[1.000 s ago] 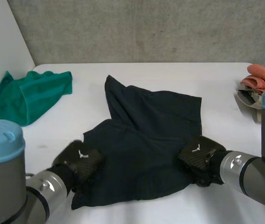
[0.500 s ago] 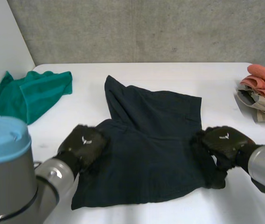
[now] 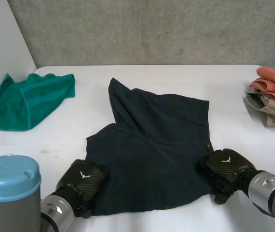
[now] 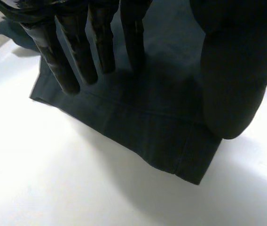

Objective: Fold the laundry.

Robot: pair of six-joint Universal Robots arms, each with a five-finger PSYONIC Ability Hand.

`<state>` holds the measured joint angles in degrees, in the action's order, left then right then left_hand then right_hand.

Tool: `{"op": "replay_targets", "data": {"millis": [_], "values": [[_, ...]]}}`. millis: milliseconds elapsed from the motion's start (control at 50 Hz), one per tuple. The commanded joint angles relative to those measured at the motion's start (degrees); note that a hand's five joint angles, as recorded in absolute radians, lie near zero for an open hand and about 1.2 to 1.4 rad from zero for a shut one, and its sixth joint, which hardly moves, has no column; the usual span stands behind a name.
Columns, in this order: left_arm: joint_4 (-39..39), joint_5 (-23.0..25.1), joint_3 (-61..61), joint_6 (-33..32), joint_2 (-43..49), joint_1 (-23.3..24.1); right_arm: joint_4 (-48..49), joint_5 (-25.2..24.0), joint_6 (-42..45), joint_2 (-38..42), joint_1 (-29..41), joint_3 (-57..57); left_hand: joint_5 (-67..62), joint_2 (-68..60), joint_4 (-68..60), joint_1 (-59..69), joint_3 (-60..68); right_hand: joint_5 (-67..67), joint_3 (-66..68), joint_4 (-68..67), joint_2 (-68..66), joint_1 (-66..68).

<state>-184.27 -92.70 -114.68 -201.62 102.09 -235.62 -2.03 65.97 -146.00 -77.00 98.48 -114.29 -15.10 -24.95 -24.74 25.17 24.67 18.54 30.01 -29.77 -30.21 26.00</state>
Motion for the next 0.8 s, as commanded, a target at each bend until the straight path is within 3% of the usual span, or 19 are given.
{"op": "replay_targets", "data": {"millis": [20, 40, 60, 160, 280, 460, 620, 800], "values": [[-0.7, -0.1, 0.8, -0.1, 2.3, 0.4, 2.4, 0.1, 0.0, 2.5, 0.0, 0.6, -34.3, -34.5, -34.7, 34.3, 34.8, 36.8, 35.3, -35.6, -35.1, 39.3], [-1.2, -0.3, 0.9, -0.2, 2.2, 0.4, 2.6, 0.0, 0.0, 2.5, -0.1, 0.7, -51.1, -51.2, -51.4, 51.0, 51.5, 47.0, 45.6, -45.8, -45.4, 49.6], [-1.5, -0.5, 1.0, -0.2, 2.1, 0.3, 2.7, 0.0, 0.0, 2.5, -0.2, 0.8, -54.9, -55.0, -55.2, 54.8, 55.3, 51.4, 49.9, -50.2, -49.7, 54.0], [-1.2, -3.4, 3.2, -0.8, -0.1, 0.9, 3.6, 1.3, 0.1, 0.5, -0.2, 1.9, -54.9, -55.1, -55.3, 54.8, 55.3, 51.5, 50.0, -50.2, -49.8, 54.0], [3.2, -5.6, 8.1, -1.3, -9.3, 2.7, -1.6, 1.3, 0.1, -10.3, 0.3, 6.7, -54.9, -55.1, -55.3, 54.8, 55.3, 51.5, 50.0, -50.2, -49.8, 54.0], [8.7, -5.1, 19.5, -3.2, -20.4, 2.5, -15.0, 0.7, 0.2, -21.9, 0.0, 26.3, -54.9, -55.1, -55.3, 54.8, 55.3, 51.5, 50.0, -50.2, -49.8, 54.0], [8.7, -5.1, 25.8, -6.8, -19.4, 2.1, -20.0, 1.2, 0.4, -17.9, 0.0, 37.5, -54.9, -55.1, -55.3, 54.8, 55.3, 51.5, 50.0, -50.2, -49.8, 54.0], [6.8, -5.0, 33.1, -6.9, 0.6, 0.7, -19.2, 3.0, 1.3, -2.1, 4.4, 40.5, -54.9, -55.1, -55.3, 54.8, 55.3, 51.5, 50.0, -50.2, -49.8, 54.0]]}}
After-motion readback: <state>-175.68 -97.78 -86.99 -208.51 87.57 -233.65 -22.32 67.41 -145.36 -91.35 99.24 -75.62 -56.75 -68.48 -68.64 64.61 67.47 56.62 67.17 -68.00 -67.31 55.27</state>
